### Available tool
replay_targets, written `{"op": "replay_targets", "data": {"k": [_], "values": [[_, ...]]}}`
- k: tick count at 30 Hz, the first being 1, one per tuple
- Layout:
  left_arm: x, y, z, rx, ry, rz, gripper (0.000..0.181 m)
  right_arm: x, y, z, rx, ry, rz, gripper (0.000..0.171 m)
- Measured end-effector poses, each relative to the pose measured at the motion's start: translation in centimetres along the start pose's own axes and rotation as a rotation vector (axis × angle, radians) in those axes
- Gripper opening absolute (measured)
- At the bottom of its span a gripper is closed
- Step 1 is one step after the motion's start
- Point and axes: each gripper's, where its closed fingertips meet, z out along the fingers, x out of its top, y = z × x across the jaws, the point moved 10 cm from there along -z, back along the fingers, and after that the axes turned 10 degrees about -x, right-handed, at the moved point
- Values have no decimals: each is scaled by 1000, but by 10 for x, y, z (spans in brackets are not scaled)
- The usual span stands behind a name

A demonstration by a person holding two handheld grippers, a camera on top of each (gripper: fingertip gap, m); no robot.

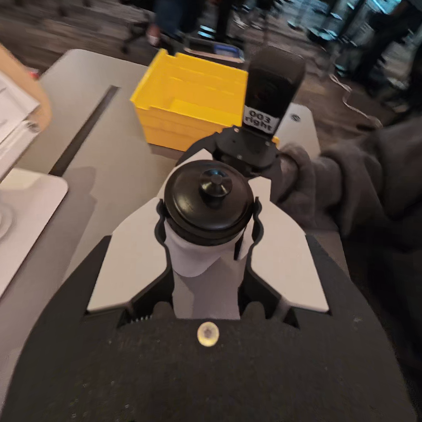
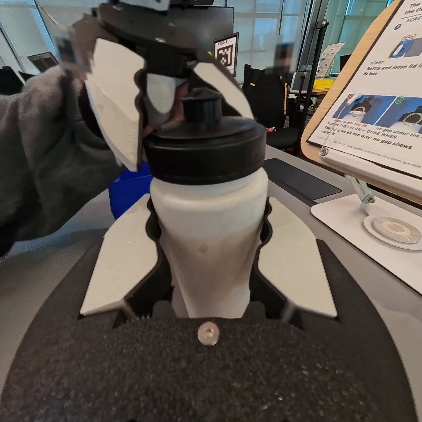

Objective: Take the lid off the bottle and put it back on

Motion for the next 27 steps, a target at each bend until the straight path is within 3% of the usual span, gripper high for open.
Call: {"op": "replay_targets", "data": {"k": [8,14,17,20,22,24,27], "values": [[15,-35,0,-461,-208,259,73,1,-4,1,30,-18,-1,87],[20,-45,4,-590,-230,348,71,1,-3,-1,37,-19,5,87],[12,-40,-2,-538,-163,337,71,1,-4,1,35,-16,4,88],[3,-26,-15,-420,-79,340,83,0,-5,2,27,-11,1,88],[0,-14,-25,-286,16,307,87,0,-3,1,20,-8,7,88],[1,3,-33,-144,116,222,107,0,-3,1,6,-2,9,88],[-1,31,-36,71,276,80,111,-1,-4,3,-5,7,11,87]]}}
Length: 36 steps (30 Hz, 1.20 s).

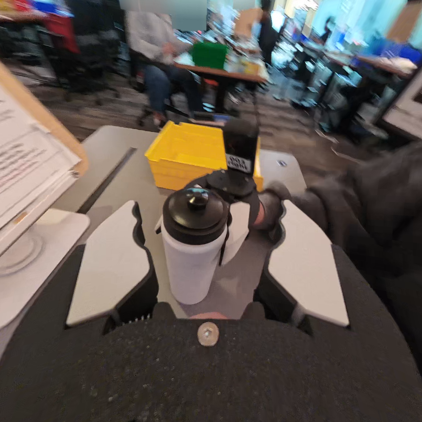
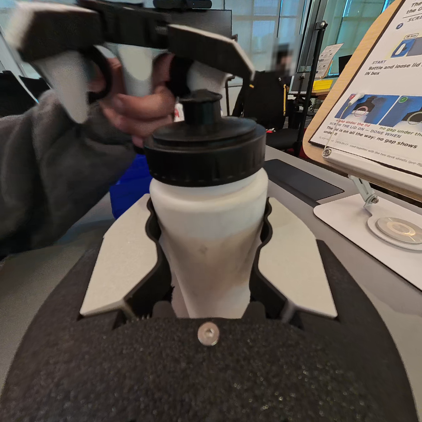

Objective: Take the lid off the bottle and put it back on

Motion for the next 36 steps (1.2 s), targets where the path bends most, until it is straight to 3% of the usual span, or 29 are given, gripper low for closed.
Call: {"op": "replay_targets", "data": {"k": [4,10,15,18,29,36], "values": [[-8,31,12,383,100,-57,107,0,0,0,-7,3,-1,88],[-18,54,59,771,52,-25,105,-1,1,0,-10,14,4,87],[-23,39,85,913,56,-171,99,-1,1,-1,-17,11,6,87],[-25,38,84,922,104,-244,73,-1,2,-3,-20,11,9,87],[-19,4,40,284,-171,-100,71,0,-2,-1,-24,4,-8,88],[-6,-31,36,-133,-370,34,71,1,0,-2,-22,-10,-4,87]]}}
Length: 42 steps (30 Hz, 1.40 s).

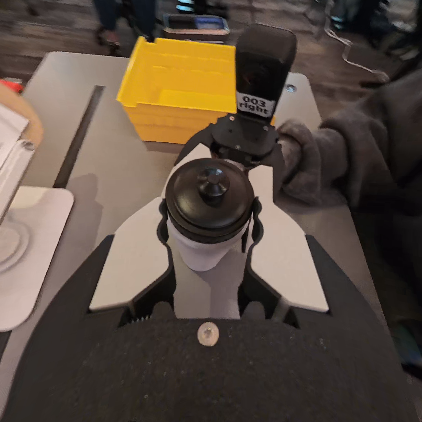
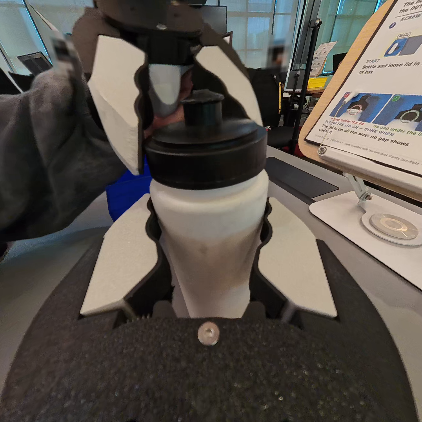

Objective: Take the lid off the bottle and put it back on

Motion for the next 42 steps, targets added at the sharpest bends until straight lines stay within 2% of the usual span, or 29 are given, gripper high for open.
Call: {"op": "replay_targets", "data": {"k": [7,12,14,18,19,23,28,31,34,37,39,42], "values": [[6,-30,-1,-366,-87,212,71,1,-1,0,18,-10,-1,87],[6,-32,1,-403,-73,233,71,0,0,-1,26,-5,5,87],[2,-26,-2,-339,-33,221,73,0,0,0,27,-2,2,88],[0,-1,-14,-161,168,90,111,-1,0,0,25,7,5,87],[0,6,-16,-85,227,45,114,-1,0,0,24,8,5,87],[-4,36,-15,297,400,-103,108,-1,-1,1,20,17,6,87],[-1,70,9,724,446,-263,104,-2,-1,1,18,28,9,88],[7,82,28,894,484,-302,103,-3,0,2,17,37,20,87],[12,78,49,993,456,-357,103,-3,-1,2,15,37,21,87],[14,66,62,1018,420,-453,99,-3,-2,1,5,31,17,87],[12,62,59,1048,407,-485,77,-3,-2,0,1,28,16,87],[7,62,51,944,386,-437,73,-2,-1,0,0,27,19,87]]}}
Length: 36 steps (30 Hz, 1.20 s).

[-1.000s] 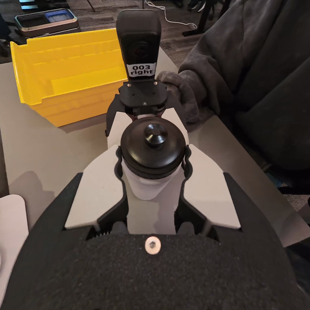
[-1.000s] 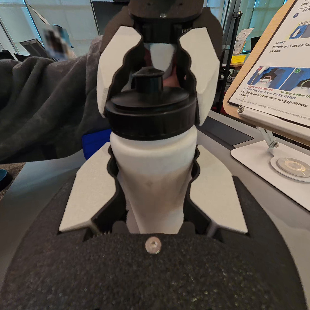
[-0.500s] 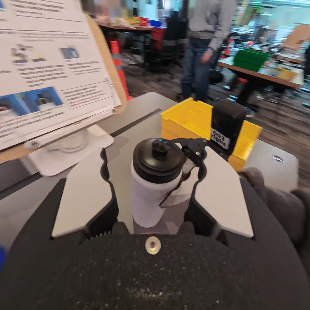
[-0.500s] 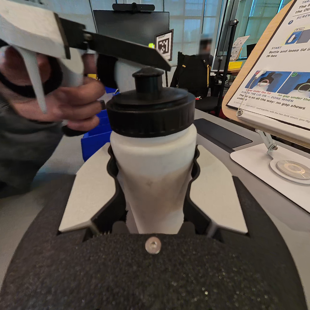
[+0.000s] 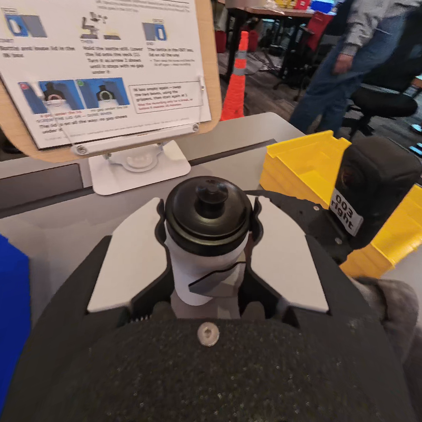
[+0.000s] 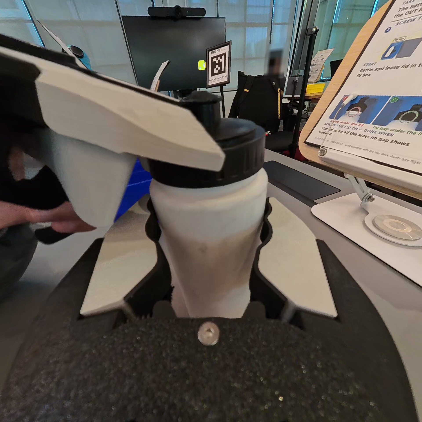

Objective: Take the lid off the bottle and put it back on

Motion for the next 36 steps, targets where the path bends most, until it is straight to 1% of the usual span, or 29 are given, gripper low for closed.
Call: {"op": "replay_targets", "data": {"k": [5,12,16,20,23,25,27,29,30,31,33,35,36], "values": [[6,-27,-2,-309,-90,99,73,0,-1,1,-2,0,-3,87],[25,-61,6,-814,-331,330,73,0,-7,4,36,-7,-10,87],[35,-72,19,-1077,-442,477,73,0,-10,5,57,-15,-14,87],[43,-75,37,-1324,-494,606,73,1,-9,5,70,-19,-10,87],[47,-76,50,-1471,-527,670,73,1,-8,4,71,-28,-11,88],[49,-75,55,-1513,-534,685,73,1,-6,3,67,-24,-1,88],[48,-75,55,-1525,-497,694,73,1,-5,2,73,-22,4,88],[44,-77,49,-1494,-434,688,74,1,-6,3,70,-27,-7,88],[43,-78,44,-1473,-398,679,78,1,-6,4,68,-27,-7,88],[43,-79,38,-1443,-355,657,82,1,-7,4,65,-24,-9,88],[49,-79,23,-1360,-243,563,82,1,-6,4,64,-22,-9,88],[55,-79,8,-1215,-113,446,83,1,-6,3,59,-21,-7,88],[57,-78,2,-1112,-56,380,86,1,-5,3,57,-19,-6,88]]}}
